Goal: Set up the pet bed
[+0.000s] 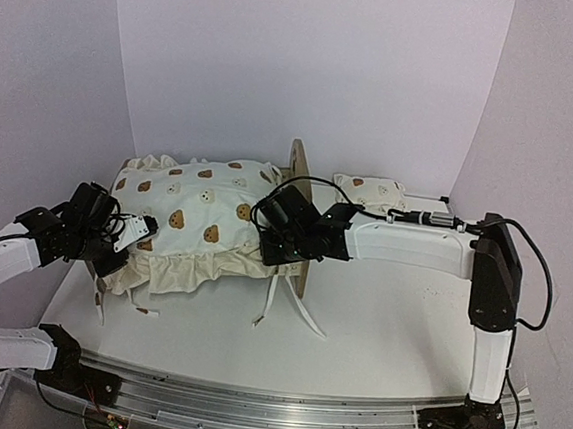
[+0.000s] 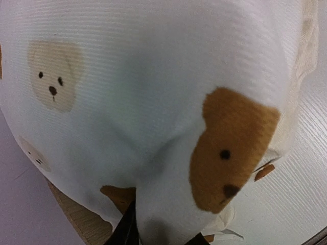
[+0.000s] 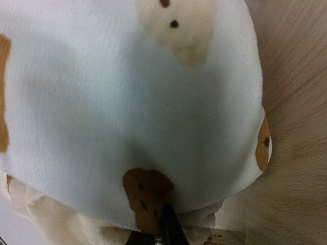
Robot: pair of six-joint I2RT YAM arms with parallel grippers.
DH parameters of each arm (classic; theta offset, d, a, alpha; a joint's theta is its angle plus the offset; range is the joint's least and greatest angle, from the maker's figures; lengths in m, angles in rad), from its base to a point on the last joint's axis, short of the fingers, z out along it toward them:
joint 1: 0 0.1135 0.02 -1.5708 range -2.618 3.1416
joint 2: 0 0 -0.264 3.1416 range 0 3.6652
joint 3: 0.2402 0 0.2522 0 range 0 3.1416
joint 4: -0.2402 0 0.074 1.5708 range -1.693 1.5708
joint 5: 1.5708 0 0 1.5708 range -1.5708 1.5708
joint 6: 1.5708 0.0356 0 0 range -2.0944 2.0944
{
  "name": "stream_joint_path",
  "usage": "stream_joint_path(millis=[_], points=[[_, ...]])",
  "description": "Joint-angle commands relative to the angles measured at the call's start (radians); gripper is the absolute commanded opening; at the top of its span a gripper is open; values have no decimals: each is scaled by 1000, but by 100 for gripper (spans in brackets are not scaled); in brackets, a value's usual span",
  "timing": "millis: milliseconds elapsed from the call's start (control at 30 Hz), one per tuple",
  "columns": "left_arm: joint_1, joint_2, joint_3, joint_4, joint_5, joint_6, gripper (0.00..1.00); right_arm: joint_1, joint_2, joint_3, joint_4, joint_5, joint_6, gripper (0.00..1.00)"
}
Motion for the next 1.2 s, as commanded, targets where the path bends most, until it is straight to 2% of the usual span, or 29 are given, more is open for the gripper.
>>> stream_joint_path(millis=[0,133,267,433,567,733,800,933,1033,1133,1167], points=[[14,-6,49,17,-38,38,2,-22,-25,-22,-15,-26,-24,0],[41,-19,96,42,-42,85,0,-34,-95,-45,-14,-95,-105,0],[73,-13,147,36,-31,125,0,-58,-173,-84,-13,-264,-171,0],[128,-17,120,29,-1,162,0,-67,-244,-155,-15,-499,-228,0],[135,-2,80,-1,-4,165,0,-67,-230,-204,-16,-557,-210,0],[168,0,18,35,-42,208,0,-63,-184,-197,-25,-740,-214,0],[180,8,16,37,-49,199,0,-62,-186,-206,-56,-739,-233,1],[187,16,24,45,-61,185,0,-62,-250,-227,-98,-670,-275,11],[190,11,52,59,-55,171,1,-61,-308,-216,-123,-637,-292,25],[190,7,129,25,14,139,2,-62,-358,-191,-129,-603,-292,41],[190,4,156,13,41,133,2,-63,-370,-178,-129,-577,-287,43]])
